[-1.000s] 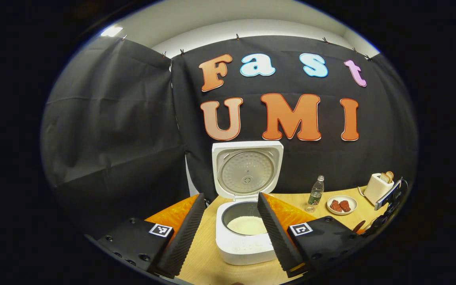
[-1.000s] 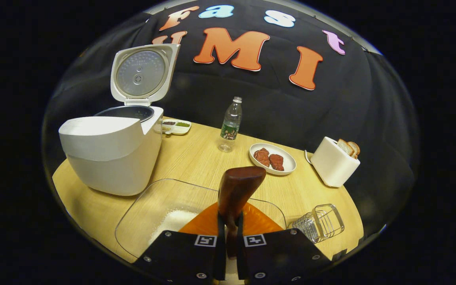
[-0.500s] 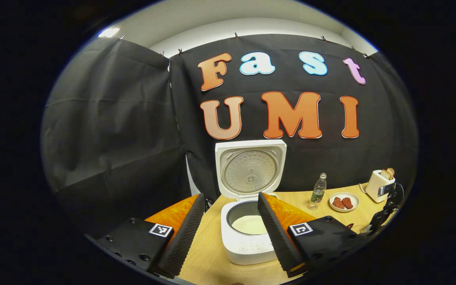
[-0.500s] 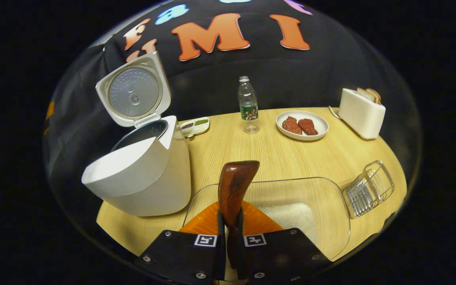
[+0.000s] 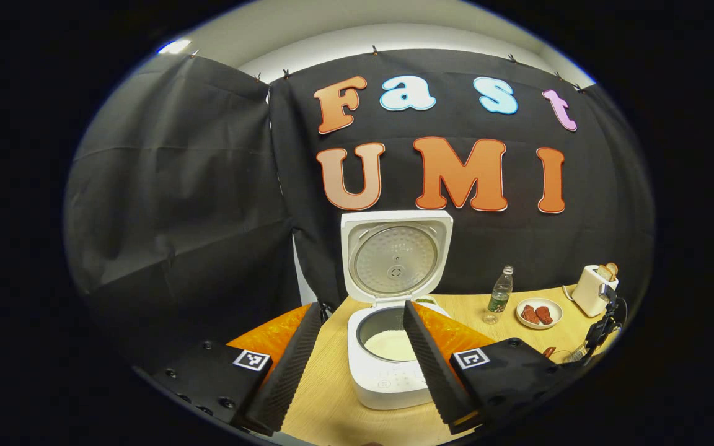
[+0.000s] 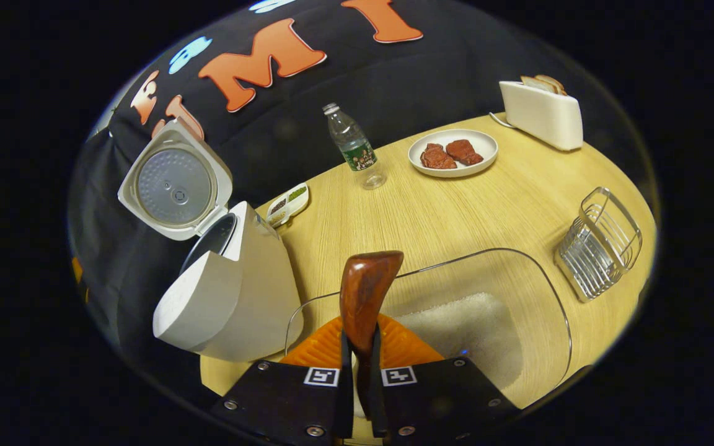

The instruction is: Close the left gripper, press the button to open the rice cooker; take a wooden spoon from the chopstick holder with the right hand, scoop a spoonful of rice and pour it into the rice cooker, then put the wooden spoon back into the chopstick holder.

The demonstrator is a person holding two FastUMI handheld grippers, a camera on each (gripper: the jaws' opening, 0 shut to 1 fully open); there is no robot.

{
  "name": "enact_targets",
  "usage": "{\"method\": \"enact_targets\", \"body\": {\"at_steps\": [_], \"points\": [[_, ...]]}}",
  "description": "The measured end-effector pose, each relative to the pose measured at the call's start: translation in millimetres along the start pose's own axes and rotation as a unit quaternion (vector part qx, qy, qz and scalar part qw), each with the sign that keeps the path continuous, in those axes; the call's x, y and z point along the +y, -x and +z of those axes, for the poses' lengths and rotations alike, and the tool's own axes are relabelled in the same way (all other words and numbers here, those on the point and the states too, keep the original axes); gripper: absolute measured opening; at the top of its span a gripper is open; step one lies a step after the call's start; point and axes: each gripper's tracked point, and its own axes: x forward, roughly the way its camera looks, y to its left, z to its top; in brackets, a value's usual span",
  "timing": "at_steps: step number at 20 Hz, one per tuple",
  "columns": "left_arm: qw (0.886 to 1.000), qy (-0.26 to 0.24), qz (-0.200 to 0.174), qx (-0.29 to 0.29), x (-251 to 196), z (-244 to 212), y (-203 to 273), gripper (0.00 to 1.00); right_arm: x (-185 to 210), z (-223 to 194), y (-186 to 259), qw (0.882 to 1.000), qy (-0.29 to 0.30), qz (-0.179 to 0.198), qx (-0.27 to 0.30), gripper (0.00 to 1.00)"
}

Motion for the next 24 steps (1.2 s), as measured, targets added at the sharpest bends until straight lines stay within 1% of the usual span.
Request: {"method": "enact_targets", "body": {"at_steps": [1,2,3,4,5,6,8,10,11,12,13,14,15,17,18,19,20,21,22,23,24], "points": [[1.0,-0.001,0.001,-0.002,-0.9,1.4,0.4,0.92,-0.3,-0.4,-0.7,1.0,-0.017,0.007,0.006,0.11],[1.0,-0.003,0.0,-0.002,-2.3,1.2,-0.2,0.87,-1.7,-1.1,-0.3,0.999,-0.031,0.014,0.011,0.11],[1.0,-0.004,0.0,-0.001,-3.6,0.6,0.7,0.92,-3.4,-1.2,0.3,0.999,-0.045,0.02,0.015,0.11],[1.0,-0.004,0.0,-0.001,-4.7,1.1,1.1,0.87,-3.9,-2.1,-1.0,0.998,-0.06,0.026,0.021,0.11],[1.0,-0.005,0.0,0.0,-6.3,0.5,1.0,0.92,-6.8,-2.4,-0.8,0.996,-0.075,0.031,0.025,0.1],[1.0,-0.005,0.0,0.001,-7.5,-0.3,2.3,0.87,-12.4,-2.9,-0.3,0.995,-0.092,0.034,0.029,0.11],[1.0,-0.004,-0.001,0.001,-11.4,0.5,3.1,0.87,-17.5,-1.5,0.6,0.991,-0.125,0.044,0.035,0.11],[1.0,-0.006,-0.002,0.001,-15.4,2.7,2.6,0.87,-25.3,2.7,2.7,0.987,-0.147,0.055,0.033,0.11],[1.0,-0.007,-0.003,0.001,-18.9,4.4,2.8,0.92,-28.9,6.5,3.6,0.985,-0.157,0.062,0.033,0.11],[1.0,-0.009,-0.004,-0.001,-22.3,6.0,3.9,0.87,-33.7,10.2,7.7,0.983,-0.167,0.066,0.03,0.1],[1.0,-0.012,-0.006,-0.002,-26.6,6.1,4.2,0.87,-37.4,15.4,8.9,0.982,-0.175,0.072,0.028,0.1],[1.0,-0.015,-0.008,-0.003,-31.3,7.9,4.9,0.92,-42.0,19.3,11.8,0.98,-0.181,0.078,0.024,0.1],[1.0,-0.018,-0.011,-0.005,-35.5,9.1,5.2,0.87,-45.6,23.6,13.9,0.979,-0.185,0.082,0.021,0.1],[1.0,-0.022,-0.017,-0.007,-45.3,11.0,5.9,0.87,-49.9,30.6,15.0,0.976,-0.197,0.09,0.016,0.1],[0.999,-0.023,-0.02,-0.008,-50.0,12.1,6.5,0.92,-52.2,34.0,17.6,0.974,-0.206,0.095,0.012,0.11],[0.999,-0.025,-0.022,-0.009,-54.4,14.3,7.0,0.87,-54.9,39.0,20.4,0.972,-0.212,0.099,0.009,0.11],[0.999,-0.025,-0.024,-0.012,-58.4,20.6,4.9,0.92,-55.9,43.0,23.4,0.969,-0.223,0.107,0.006,0.11],[0.999,-0.024,-0.026,-0.014,-62.1,21.8,4.5,0.87,-56.4,47.9,26.0,0.966,-0.232,0.111,0.004,0.11],[0.999,-0.024,-0.029,-0.015,-65.9,22.8,4.6,0.93,-55.1,53.0,30.2,0.962,-0.242,0.124,0.002,0.1],[0.999,-0.023,-0.031,-0.017,-69.1,24.0,4.0,0.93,-51.8,57.6,35.1,0.96,-0.246,0.136,0.002,0.11],[0.999,-0.021,-0.033,-0.019,-70.9,26.2,4.2,0.93,-47.6,63.0,42.8,0.955,-0.256,0.153,0.001,0.11]]}}
